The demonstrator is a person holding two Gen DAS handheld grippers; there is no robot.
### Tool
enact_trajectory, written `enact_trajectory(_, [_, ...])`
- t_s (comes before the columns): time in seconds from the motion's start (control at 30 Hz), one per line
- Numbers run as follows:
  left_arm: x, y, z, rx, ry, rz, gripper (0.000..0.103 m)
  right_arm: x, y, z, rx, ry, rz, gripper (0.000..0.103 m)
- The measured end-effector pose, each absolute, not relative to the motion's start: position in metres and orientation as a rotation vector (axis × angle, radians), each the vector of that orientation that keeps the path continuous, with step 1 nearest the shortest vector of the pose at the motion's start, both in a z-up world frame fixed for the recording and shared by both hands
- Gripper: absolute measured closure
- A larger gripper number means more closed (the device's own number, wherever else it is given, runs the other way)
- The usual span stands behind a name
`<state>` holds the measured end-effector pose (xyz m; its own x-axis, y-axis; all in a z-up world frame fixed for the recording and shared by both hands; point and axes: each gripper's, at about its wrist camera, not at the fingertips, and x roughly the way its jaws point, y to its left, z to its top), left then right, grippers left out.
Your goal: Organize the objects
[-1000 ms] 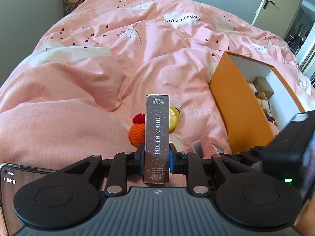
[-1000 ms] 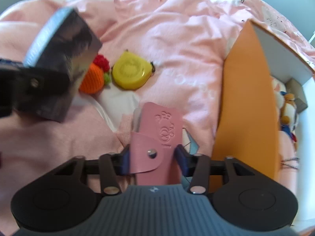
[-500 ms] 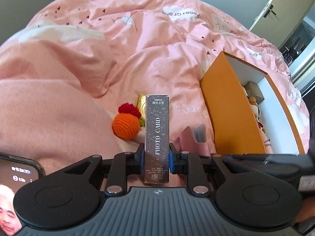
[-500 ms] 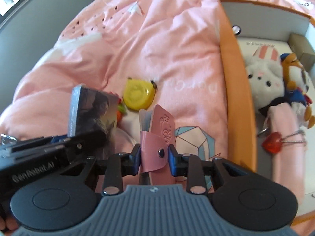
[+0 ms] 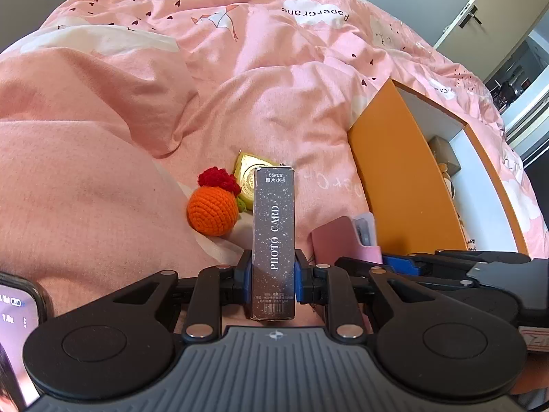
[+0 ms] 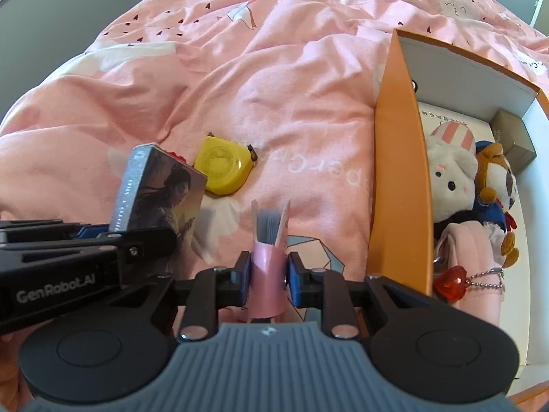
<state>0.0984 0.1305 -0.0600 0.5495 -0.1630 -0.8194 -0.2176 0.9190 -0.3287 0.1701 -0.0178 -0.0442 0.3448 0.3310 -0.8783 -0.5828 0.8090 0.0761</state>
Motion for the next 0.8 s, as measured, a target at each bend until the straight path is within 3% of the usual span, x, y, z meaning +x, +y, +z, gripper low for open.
enact_trajectory(0.23, [0.092,0.126,-0.046,-0.44,0.957,0.033,0.078,0.167,-0.043,-0.01,-0.14,1.022,0.664,0.08])
enact_trajectory(0.57, [0.097,0.088,0.021,-0.464,0.851,-0.136,0.078,0.179,-0.138,0.074,0.089,0.835,0.619,0.08])
enact_trajectory(0.8, [0.127,0.023,0.046,-0.449,0.821,-0.294,0.078,0.195,-0.204,0.078,0.109,0.841,0.489,0.08])
